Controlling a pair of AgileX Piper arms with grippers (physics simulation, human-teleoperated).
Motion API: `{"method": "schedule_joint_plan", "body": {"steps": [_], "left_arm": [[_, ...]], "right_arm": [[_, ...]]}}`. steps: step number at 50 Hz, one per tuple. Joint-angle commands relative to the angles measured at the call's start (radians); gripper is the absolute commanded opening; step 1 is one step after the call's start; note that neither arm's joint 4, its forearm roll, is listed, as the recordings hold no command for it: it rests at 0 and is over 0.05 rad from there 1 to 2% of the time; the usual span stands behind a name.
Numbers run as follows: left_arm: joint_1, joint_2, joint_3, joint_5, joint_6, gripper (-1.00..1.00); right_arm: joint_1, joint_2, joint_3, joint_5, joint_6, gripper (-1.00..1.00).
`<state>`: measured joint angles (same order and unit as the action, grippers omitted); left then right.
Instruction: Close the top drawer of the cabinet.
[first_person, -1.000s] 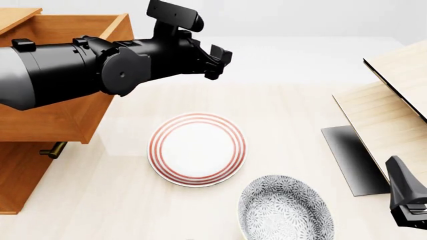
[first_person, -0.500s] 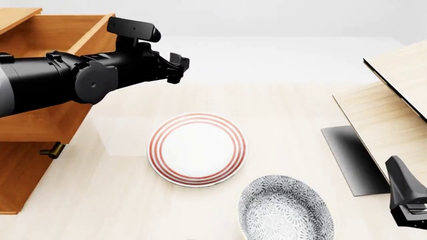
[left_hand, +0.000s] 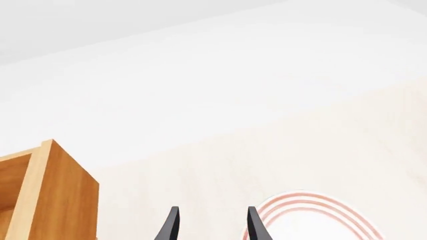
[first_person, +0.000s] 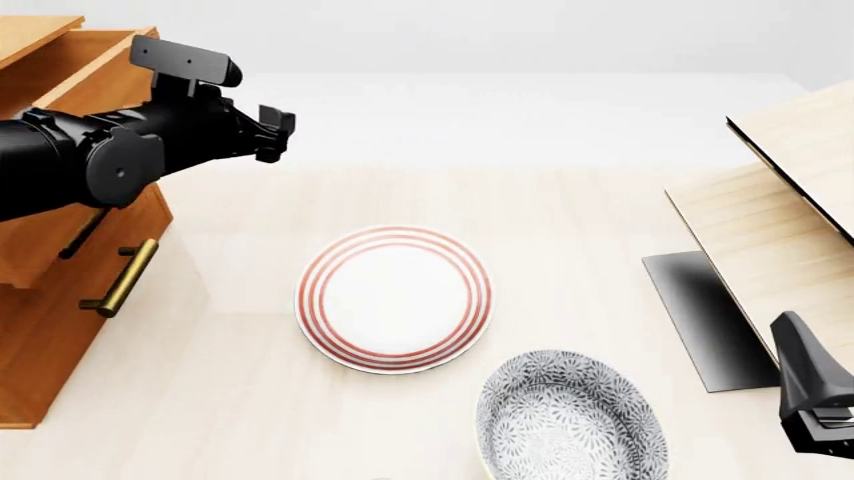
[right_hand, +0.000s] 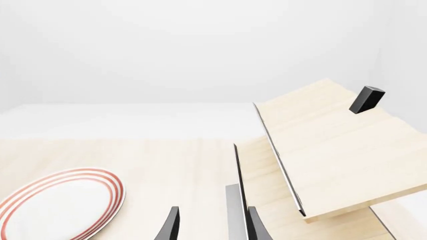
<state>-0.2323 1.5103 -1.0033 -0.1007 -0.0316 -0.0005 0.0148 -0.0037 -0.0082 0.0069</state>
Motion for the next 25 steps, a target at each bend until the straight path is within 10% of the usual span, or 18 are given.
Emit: {"method": "schedule_joint_plan", "body": {"steps": [1,25], "left_arm": [[0.098,-0.018,0.072,-0.017,0.008,1.00],[0.256,-0.144,0.139,0.015,0.031,1.00]], "right_arm": [[0.000,-0.002,0.000,0.002,0.000,1.00],[0.000,0.000,0.000,0.000,0.000,1.00]]}}
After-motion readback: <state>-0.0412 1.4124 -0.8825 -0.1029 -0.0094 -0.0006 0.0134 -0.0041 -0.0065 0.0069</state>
